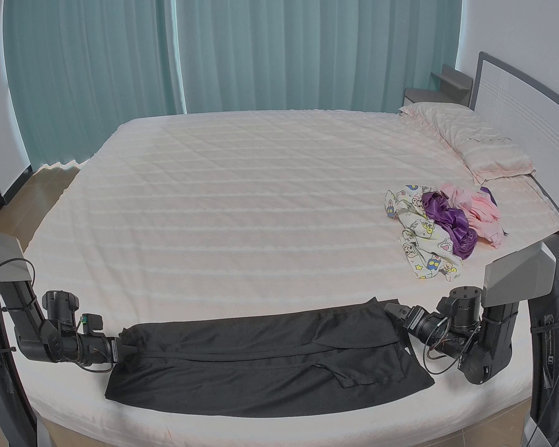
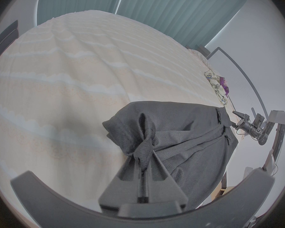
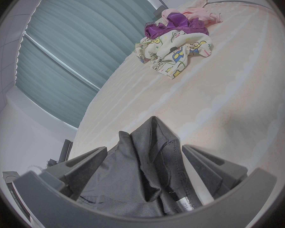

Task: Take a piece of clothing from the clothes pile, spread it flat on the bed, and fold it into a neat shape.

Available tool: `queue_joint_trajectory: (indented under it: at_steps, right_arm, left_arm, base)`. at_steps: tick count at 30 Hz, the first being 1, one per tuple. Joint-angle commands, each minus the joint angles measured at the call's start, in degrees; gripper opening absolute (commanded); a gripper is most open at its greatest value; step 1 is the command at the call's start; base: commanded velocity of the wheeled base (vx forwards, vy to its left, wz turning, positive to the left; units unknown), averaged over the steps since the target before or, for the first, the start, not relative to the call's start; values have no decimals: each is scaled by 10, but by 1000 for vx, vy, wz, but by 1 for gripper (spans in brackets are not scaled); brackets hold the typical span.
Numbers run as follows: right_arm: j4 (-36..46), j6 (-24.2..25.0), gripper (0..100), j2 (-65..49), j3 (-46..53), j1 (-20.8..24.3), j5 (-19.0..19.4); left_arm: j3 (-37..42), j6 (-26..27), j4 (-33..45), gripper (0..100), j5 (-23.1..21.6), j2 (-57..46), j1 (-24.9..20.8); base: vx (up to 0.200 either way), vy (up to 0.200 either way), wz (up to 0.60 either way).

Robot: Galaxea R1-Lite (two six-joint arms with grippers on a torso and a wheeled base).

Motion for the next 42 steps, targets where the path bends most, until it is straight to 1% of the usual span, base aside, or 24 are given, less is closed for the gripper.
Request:
queue_joint_trajectory:
  at_steps: [1,6,13,20,26,31,33,34,36,38,42]
  right_arm:
    - [-7,0,100,0,0,0,0]
    - [-7,0,100,-1,0,0,0]
    - [-7,0,100,-1,1,0,0]
    - [-7,0,100,-1,0,2,-6]
    - [-7,0,100,0,0,2,-7]
    - [-7,0,100,0,0,1,-7]
    - [-7,0,100,1,0,1,-7]
    - [-7,0,100,1,0,0,-7]
    - [-7,0,100,1,0,0,-7]
    - [-7,0,100,1,0,0,-7]
    - [-7,0,100,-1,-1,-1,-7]
  left_arm:
    - [1,1,0,0,0,-5,13]
    - [1,1,2,0,0,-20,26]
    - [-6,2,37,0,0,-56,57]
    - [-31,5,62,0,1,-62,92]
    - [-47,7,77,0,2,-59,109]
    - [-72,8,108,0,2,-62,129]
    - [-94,8,140,0,2,-69,148]
    - [-96,8,144,0,2,-70,149]
    - [-152,9,239,0,2,-91,180]
    - [-191,16,297,0,2,-98,204]
    - [-256,43,366,0,-1,-101,264]
  base:
    - [0,0,0]
    - [0,0,0]
    - [0,0,0]
    - [0,0,0]
    - [0,0,0]
    - [0,0,0]
    - [0,0,0]
    - [0,0,0]
    - [0,0,0]
    - [0,0,0]
    - [0,0,0]
